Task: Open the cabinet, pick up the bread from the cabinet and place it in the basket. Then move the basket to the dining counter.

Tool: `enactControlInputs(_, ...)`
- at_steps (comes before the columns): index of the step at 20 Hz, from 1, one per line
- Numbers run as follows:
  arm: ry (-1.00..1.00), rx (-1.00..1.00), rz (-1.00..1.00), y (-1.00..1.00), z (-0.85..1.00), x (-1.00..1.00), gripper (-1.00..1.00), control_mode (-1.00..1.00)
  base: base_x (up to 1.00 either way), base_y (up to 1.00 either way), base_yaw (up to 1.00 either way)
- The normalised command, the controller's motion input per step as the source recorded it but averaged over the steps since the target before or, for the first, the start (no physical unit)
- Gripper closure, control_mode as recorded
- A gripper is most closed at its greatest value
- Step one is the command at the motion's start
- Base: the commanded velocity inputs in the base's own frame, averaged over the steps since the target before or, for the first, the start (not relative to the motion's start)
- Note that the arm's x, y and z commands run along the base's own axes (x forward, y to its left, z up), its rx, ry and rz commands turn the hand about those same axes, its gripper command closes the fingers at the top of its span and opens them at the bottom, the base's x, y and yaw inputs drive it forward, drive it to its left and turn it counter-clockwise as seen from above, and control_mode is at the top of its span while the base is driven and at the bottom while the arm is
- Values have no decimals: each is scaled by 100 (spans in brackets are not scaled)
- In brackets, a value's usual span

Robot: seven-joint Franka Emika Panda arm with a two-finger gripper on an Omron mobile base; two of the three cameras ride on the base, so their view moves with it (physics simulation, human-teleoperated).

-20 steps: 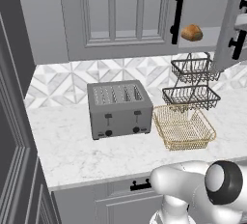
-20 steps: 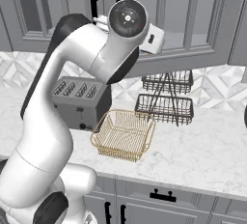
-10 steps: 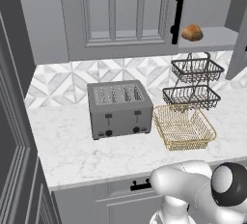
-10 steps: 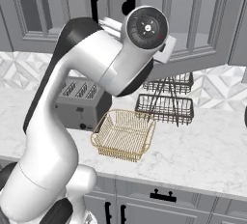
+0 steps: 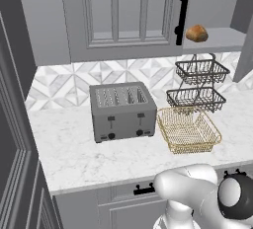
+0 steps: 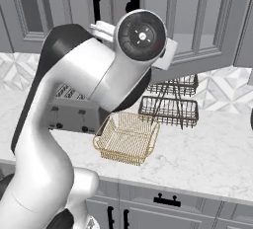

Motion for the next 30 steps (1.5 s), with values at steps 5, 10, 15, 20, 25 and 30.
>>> enactControlInputs(5,0,-26,-11,87,2,-62,-100,-100,0,0,0)
enactControlInputs(10,0,-41,-23,100,16,-58,-100,-100,0,0,0)
enactControlInputs(15,25,-63,-7,99,-2,14,-100,-100,0,0,0)
enactControlInputs(20,50,-64,-4,40,-7,67,-100,-100,0,0,0)
enactControlInputs(25,64,-56,-23,-10,-3,41,-100,-100,0,0,0)
enactControlInputs(30,50,-36,-32,-76,-2,15,-100,-100,0,0,0)
